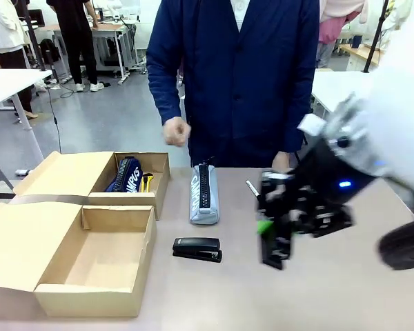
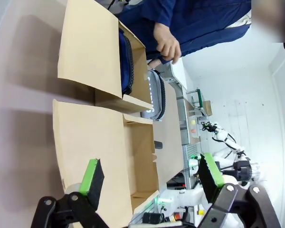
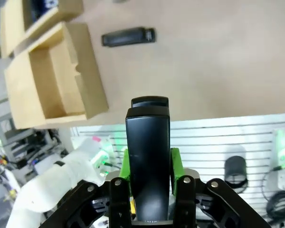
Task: Place items inside the box.
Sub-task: Pick up a Pencil pouch or Stapler and place it inside the Mailer Box closest to the robot.
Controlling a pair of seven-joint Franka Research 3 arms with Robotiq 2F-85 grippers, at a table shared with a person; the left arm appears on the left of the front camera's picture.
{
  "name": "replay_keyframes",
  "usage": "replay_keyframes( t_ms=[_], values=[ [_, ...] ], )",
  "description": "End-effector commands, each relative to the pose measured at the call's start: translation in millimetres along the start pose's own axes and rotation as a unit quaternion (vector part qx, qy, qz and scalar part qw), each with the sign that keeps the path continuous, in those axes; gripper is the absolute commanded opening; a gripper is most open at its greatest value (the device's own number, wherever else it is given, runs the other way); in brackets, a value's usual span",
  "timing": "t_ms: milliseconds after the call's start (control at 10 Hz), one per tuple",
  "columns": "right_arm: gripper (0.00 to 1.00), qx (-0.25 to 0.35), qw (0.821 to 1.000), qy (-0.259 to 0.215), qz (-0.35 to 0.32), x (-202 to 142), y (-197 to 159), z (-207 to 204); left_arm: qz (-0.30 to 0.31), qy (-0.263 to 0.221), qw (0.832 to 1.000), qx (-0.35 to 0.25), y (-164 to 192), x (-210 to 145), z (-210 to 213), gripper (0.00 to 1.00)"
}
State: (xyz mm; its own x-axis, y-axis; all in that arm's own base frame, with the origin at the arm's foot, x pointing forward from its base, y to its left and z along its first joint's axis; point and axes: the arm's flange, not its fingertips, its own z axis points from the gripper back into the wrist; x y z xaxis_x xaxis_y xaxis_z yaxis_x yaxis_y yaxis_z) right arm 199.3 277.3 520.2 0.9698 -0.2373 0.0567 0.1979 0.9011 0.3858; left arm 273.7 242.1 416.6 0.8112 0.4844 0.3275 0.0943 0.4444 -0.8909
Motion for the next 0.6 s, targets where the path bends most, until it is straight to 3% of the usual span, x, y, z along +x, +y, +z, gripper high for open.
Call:
replay_keyframes(
  t_ms=[0, 200, 500],
  values=[
    [0.36, 0.014, 0.998, 0.058, 0.021, 33, 60, -42, -0.011, -0.009, 1.000, -0.013, -1, 0, 0, 1.00],
    [0.36, 0.022, 0.997, 0.077, -0.010, 56, 119, -95, -0.011, -0.009, 1.000, -0.013, -1, 0, 0, 1.00],
    [0.36, 0.016, 0.996, 0.064, -0.061, 33, 207, -156, -0.011, -0.009, 1.000, -0.013, -1, 0, 0, 1.00]
  ],
)
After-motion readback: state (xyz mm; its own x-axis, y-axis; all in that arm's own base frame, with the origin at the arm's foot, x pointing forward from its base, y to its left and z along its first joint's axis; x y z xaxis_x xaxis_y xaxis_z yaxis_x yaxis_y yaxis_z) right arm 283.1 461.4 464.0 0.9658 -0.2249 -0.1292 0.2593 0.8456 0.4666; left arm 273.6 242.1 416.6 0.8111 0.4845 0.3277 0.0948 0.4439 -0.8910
